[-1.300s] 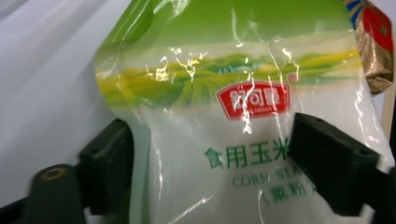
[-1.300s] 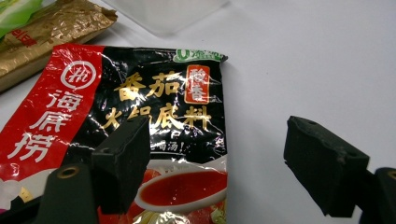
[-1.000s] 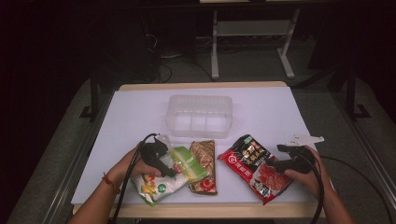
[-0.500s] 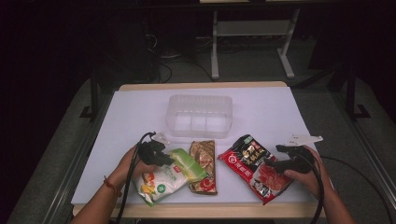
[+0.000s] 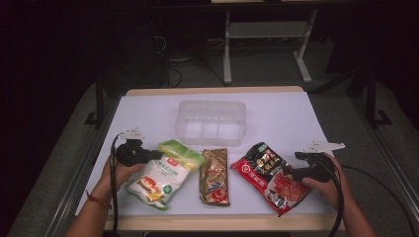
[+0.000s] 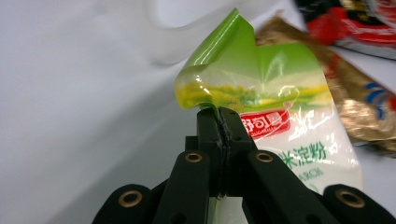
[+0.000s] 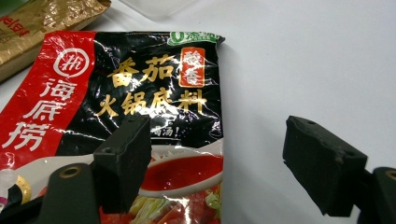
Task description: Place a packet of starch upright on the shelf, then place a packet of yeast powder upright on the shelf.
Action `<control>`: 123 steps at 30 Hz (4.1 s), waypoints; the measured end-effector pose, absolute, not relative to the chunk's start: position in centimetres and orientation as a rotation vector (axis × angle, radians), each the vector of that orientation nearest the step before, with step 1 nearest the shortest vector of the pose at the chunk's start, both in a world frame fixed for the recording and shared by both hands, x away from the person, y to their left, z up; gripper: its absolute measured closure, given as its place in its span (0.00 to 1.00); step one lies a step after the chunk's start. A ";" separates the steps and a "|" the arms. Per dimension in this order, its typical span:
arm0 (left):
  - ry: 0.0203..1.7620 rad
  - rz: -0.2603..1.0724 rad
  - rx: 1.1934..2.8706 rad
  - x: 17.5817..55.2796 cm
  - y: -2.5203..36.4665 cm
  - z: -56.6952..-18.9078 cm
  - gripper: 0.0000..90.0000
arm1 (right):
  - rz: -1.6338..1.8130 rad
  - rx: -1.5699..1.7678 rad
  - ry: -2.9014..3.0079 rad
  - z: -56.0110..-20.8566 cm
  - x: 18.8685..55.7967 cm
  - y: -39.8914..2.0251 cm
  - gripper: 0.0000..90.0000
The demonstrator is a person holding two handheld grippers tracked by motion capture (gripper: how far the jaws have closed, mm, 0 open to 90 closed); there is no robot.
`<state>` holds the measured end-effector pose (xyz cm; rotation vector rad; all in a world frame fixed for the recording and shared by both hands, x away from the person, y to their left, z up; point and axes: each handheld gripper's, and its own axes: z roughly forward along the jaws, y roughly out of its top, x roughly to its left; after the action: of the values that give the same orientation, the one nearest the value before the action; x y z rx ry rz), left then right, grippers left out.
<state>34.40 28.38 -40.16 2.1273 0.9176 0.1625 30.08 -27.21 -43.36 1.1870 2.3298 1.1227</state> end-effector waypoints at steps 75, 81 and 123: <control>0.789 0.095 2.023 37.3 29.8 -43.1 0.95 | 1.161 1.250 2.382 -44.1 30.4 -27.8 0.25; 0.747 0.203 1.937 35.1 31.0 -40.4 0.97 | 1.180 1.270 2.350 -43.8 30.7 -28.0 0.26; 0.701 0.302 1.508 29.9 31.1 -32.5 1.00 | 1.221 1.302 2.289 -43.4 31.1 -28.6 0.26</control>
<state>29.91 31.09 -32.49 1.5075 0.7009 0.3024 31.14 -28.58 -43.37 1.3018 2.2885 1.2209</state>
